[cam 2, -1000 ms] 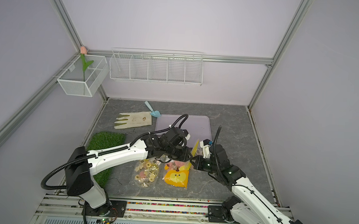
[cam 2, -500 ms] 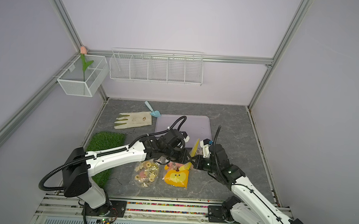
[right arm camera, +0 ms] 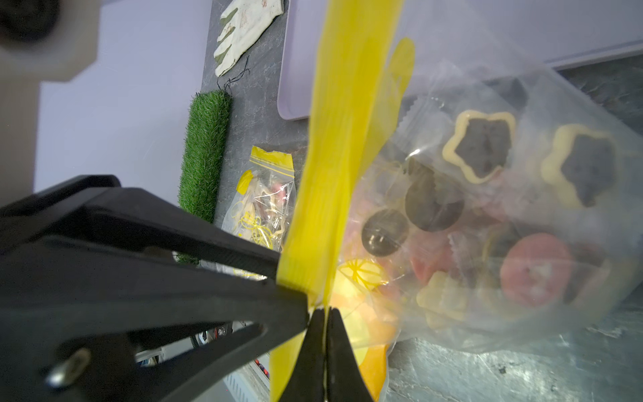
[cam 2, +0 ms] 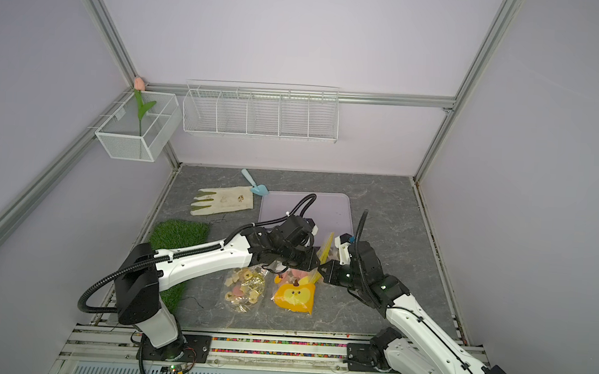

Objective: Pour cookies out of the ziploc bag
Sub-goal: Open the ziploc bag at the center of the board.

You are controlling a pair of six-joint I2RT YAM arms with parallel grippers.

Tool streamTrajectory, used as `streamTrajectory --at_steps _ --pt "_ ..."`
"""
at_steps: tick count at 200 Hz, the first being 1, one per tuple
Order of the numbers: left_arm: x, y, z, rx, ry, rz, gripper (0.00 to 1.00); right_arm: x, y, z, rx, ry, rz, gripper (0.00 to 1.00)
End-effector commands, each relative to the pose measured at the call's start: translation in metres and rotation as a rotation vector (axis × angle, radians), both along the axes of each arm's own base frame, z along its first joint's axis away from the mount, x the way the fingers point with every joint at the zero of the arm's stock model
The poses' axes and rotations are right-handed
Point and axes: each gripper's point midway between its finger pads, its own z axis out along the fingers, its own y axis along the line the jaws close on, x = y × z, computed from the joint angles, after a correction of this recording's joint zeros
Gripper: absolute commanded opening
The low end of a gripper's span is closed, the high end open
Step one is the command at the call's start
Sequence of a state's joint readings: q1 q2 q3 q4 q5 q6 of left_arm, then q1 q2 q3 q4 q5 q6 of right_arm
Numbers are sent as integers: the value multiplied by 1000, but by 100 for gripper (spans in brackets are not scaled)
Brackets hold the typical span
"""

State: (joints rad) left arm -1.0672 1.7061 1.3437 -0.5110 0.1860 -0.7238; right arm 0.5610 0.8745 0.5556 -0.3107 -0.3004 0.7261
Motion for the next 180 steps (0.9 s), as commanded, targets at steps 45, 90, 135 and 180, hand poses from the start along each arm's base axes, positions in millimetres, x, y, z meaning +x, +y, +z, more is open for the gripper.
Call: streamTrajectory --at_steps 45,90,135,180 --pt "6 -2 -2 36 -19 6 0 4 1 15 11 -42 -3 6" --pt "5 -1 -3 40 -13 1 0 6 -5 7 -40 -12 -35 6" --pt "5 9 -7 97 -34 -3 0 9 -14 3 -79 0 -83 6" --pt "7 14 -6 133 -53 0 0 11 -25 -3 -140 12 -130 6"
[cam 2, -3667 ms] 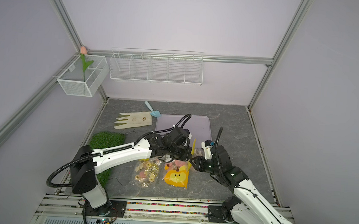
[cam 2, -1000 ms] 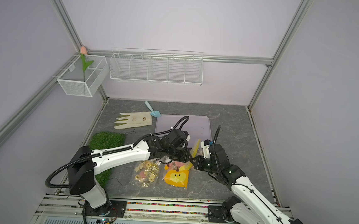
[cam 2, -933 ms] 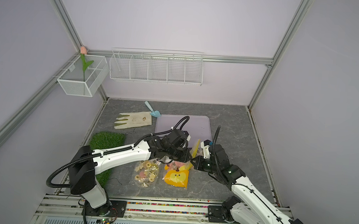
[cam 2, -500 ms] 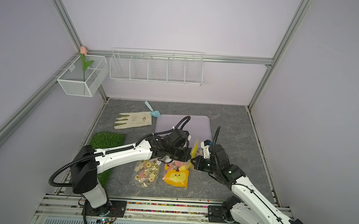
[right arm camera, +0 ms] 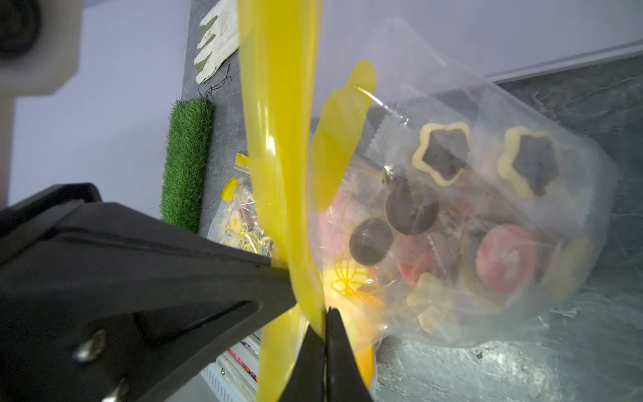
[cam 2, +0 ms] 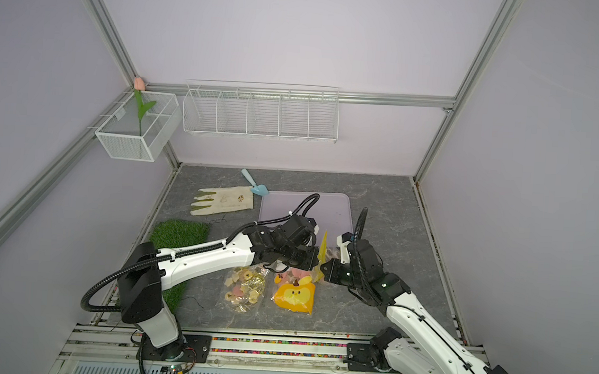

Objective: Pour cookies out of the ziploc bag
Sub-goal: Open the ziploc bag at the center of the board.

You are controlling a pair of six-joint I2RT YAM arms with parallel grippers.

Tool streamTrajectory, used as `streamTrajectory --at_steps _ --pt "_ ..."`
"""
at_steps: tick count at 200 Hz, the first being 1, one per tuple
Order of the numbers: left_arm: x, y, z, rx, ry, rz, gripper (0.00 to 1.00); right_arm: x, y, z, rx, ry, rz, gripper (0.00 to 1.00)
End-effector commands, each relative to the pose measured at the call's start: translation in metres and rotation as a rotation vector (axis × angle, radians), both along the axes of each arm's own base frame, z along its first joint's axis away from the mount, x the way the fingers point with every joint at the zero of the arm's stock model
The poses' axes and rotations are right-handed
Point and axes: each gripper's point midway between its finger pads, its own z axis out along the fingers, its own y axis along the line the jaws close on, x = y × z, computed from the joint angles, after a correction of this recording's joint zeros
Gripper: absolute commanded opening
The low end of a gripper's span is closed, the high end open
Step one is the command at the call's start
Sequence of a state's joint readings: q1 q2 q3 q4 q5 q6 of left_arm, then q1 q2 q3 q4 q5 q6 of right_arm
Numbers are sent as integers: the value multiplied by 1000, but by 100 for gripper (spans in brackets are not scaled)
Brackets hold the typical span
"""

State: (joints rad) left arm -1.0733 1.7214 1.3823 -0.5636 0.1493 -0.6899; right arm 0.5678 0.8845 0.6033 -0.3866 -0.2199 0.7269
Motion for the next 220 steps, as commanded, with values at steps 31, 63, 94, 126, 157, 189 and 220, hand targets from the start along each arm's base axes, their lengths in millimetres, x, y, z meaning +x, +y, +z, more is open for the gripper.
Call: streamTrajectory --at_steps 31,63,94,126,157,189,220 --pt "9 18 0 106 -52 30 0 7 -23 -3 -107 1 -105 6" --pt "11 19 3 113 -60 35 0 8 -32 0 -147 -16 -140 6" --pt "12 19 9 116 -74 41 0 9 -37 2 -168 -13 -161 6" --pt "14 21 24 108 -99 46 0 8 -42 8 -183 -27 -181 6" --pt "14 23 32 109 -110 48 0 7 -49 9 -208 -22 -199 6" --pt "13 23 35 115 -117 44 0 5 -55 11 -236 -17 -217 6" --pt "12 17 40 79 -119 29 0 4 -51 18 -197 -40 -199 6"
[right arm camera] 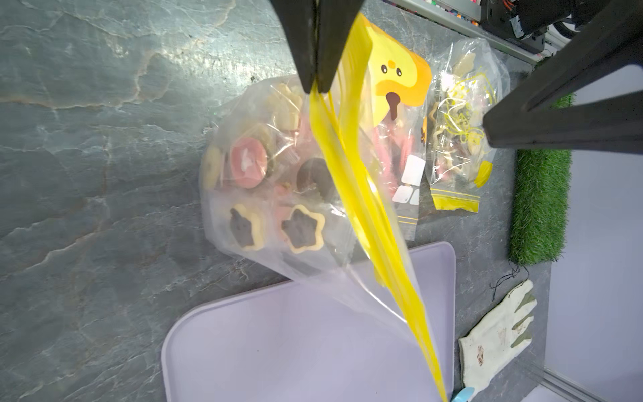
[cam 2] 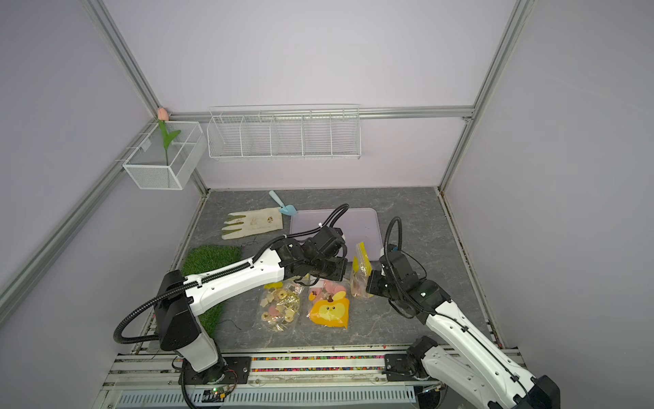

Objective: Pour cookies out of the ziploc bag
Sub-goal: Open the ziploc bag at the center of the board.

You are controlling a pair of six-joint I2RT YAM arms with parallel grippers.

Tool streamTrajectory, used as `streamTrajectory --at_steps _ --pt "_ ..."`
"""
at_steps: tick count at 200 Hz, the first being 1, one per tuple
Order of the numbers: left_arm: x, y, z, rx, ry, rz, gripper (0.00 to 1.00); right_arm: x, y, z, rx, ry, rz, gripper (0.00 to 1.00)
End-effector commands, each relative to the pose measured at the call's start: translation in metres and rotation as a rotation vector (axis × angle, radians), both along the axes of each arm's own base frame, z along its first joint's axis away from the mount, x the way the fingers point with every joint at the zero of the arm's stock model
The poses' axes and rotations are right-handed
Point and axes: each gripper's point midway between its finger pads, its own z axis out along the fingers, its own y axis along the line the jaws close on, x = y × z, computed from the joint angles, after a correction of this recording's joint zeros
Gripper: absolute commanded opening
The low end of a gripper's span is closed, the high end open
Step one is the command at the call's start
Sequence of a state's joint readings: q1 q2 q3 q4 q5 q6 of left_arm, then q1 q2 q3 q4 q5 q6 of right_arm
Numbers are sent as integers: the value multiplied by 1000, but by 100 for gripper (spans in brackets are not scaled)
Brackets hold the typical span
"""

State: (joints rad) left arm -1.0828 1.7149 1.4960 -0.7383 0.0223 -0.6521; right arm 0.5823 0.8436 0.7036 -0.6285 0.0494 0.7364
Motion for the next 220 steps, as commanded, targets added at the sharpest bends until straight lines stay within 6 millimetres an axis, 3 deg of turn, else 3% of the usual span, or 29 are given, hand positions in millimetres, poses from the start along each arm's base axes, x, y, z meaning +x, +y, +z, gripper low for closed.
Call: streamTrajectory --at_steps 1,18,35,63,135,220 --pt "1 0 19 -26 -34 -12 0 -1 -3 12 15 -27 -14 6" --pt "-3 -12 25 -91 -21 -44 0 -2 10 17 87 -60 39 6" --pt "-7 -20 31 -136 -1 -63 18 -3 19 23 144 -83 78 6" --pt "-13 -32 38 -196 28 -92 28 -4 29 32 186 -111 129 6" --pt "-19 -36 48 -277 48 -96 34 -2 40 30 207 -103 171 6" --pt "-14 -33 13 -191 89 -46 30 -1 39 34 202 -115 165 6"
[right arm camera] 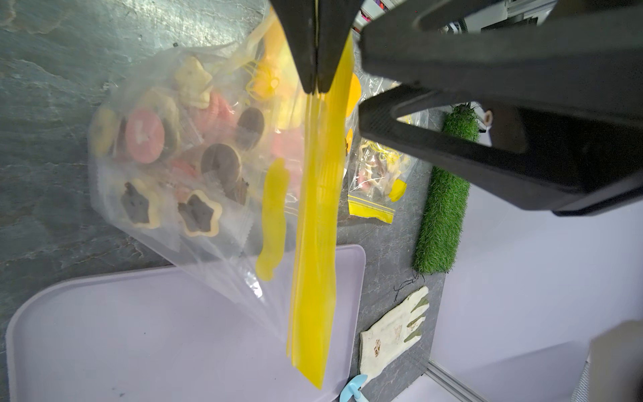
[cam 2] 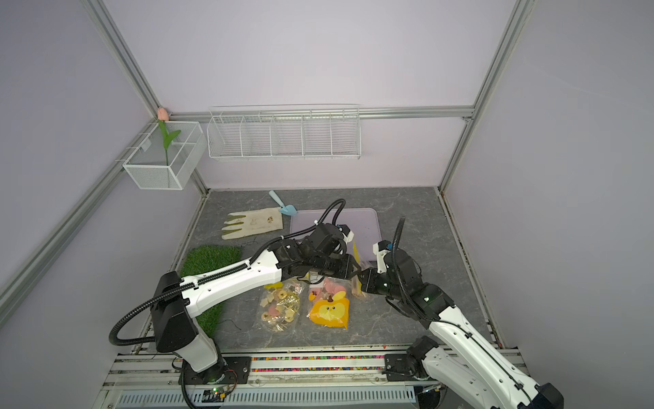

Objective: Pour cookies out of the ziploc bag
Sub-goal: Open the ziploc bag at the center of the board.

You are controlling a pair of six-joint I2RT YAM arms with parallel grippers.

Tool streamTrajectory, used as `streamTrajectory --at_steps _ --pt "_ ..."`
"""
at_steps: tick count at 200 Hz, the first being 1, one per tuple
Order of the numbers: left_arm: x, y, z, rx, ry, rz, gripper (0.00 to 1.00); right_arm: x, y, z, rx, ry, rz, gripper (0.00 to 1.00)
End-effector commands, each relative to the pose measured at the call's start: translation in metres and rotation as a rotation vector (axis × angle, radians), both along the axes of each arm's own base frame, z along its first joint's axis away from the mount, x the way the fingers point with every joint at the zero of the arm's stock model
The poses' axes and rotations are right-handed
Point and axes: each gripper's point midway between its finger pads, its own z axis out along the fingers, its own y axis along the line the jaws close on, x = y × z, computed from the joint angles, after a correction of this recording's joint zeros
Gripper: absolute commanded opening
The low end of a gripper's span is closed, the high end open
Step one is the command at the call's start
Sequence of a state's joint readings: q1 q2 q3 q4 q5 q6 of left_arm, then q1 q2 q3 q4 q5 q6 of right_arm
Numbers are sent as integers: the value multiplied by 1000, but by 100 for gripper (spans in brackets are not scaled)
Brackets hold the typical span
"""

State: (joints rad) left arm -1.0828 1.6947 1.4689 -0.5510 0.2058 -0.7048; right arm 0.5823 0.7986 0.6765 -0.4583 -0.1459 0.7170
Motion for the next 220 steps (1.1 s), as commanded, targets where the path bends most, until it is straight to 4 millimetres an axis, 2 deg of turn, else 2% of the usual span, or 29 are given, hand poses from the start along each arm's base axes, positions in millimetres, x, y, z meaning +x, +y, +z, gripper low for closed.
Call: streamTrajectory --at_steps 1,59,108,162,184,197,220 --pt "2 5 -17 47 20 30 30 1 0 2 0 -24 6 6" --pt "3 8 -36 96 50 45 17 2 -1 -1 -9 -19 1 6" --pt "6 7 -42 104 58 55 16 2 0 -1 -11 -19 3 6" --pt "2 -7 -44 46 108 43 18 2 0 0 -10 -23 1 6" --pt "3 -9 -45 20 123 58 16 2 -2 -1 -15 -24 -6 6" --pt "3 -9 -45 12 132 65 8 2 -3 -1 -17 -26 -8 6" --pt "4 -10 -45 -2 141 72 7 1 -3 -2 -18 -22 -8 6"
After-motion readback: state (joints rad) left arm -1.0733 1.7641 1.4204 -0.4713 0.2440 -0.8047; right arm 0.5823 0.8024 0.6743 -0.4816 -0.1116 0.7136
